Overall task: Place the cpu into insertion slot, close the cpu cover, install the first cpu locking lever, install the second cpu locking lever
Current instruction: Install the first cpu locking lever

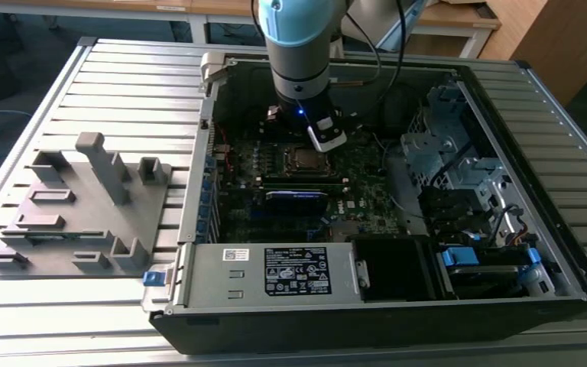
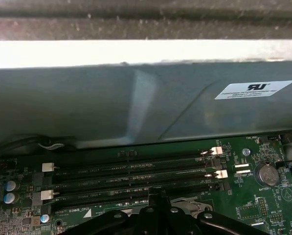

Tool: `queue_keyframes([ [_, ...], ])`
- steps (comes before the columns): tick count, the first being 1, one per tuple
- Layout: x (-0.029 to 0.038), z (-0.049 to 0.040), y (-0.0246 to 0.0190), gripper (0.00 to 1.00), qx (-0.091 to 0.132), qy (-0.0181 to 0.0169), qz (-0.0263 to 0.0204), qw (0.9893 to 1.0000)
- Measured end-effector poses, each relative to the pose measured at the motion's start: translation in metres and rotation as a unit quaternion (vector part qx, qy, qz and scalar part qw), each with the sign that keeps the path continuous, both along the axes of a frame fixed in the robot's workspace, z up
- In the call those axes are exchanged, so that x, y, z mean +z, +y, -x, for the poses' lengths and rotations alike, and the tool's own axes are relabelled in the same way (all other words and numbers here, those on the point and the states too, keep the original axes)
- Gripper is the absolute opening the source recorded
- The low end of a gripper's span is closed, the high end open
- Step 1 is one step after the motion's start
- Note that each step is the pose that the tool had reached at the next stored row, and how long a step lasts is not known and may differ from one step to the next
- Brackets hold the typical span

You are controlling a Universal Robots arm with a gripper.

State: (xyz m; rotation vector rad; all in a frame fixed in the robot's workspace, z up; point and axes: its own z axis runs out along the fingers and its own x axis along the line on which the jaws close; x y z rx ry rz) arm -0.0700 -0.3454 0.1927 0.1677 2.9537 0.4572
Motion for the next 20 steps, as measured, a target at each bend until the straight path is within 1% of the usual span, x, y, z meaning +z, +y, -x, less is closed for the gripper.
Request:
queue_keyframes([
  [9,-0.0007,0.0032,0.0,0.1,0.0,-0.0011,0.0,1.0],
  [14,-0.0023,0.003,0.0001,0.1,-0.001,-0.0012,0.0002,1.0],
  [17,-0.0033,0.0017,0.0007,0.1,-0.002,-0.0013,0.0001,1.0],
  [20,-0.0036,0.001,0.0022,0.1,-0.003,-0.0013,0.0003,1.0],
])
